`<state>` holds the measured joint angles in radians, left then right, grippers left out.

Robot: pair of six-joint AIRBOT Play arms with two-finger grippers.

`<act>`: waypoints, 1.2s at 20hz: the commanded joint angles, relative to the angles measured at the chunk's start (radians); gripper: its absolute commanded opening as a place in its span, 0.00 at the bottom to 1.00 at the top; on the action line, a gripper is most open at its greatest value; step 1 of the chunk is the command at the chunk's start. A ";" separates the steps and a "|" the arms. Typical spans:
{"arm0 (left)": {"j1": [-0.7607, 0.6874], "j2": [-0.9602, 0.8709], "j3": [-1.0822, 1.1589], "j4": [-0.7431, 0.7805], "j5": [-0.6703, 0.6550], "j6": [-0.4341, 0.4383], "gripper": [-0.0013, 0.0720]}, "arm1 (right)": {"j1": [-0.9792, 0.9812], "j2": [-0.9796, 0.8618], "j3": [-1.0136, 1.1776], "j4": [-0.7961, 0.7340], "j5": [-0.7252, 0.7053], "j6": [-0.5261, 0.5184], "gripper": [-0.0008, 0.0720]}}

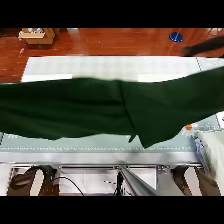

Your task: Fold the shirts.

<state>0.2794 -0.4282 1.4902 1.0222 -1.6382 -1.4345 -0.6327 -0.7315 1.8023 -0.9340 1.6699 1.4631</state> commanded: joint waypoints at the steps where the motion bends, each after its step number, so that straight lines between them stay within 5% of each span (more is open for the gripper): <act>1: 0.000 -0.023 -0.114 -0.028 -0.109 -0.010 0.05 | 0.144 -0.127 0.007 -0.163 0.178 -0.006 0.05; 11: 0.000 -0.035 -0.572 -0.067 0.012 0.101 0.05 | 0.616 -0.629 0.007 -0.540 0.098 -0.013 0.05; 19: 0.000 -0.055 -0.833 -0.024 0.584 0.179 0.05 | 0.661 -0.846 0.007 -0.483 -0.253 -0.009 0.05; 24: 0.000 -0.140 -0.932 -0.024 0.719 0.178 0.05 | 0.661 -0.908 0.007 -0.396 -0.460 -0.008 0.05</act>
<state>0.2794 -0.5247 0.6170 0.9924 -1.0355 -1.2629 0.0254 -1.5990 1.8084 -1.3869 1.3491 1.4521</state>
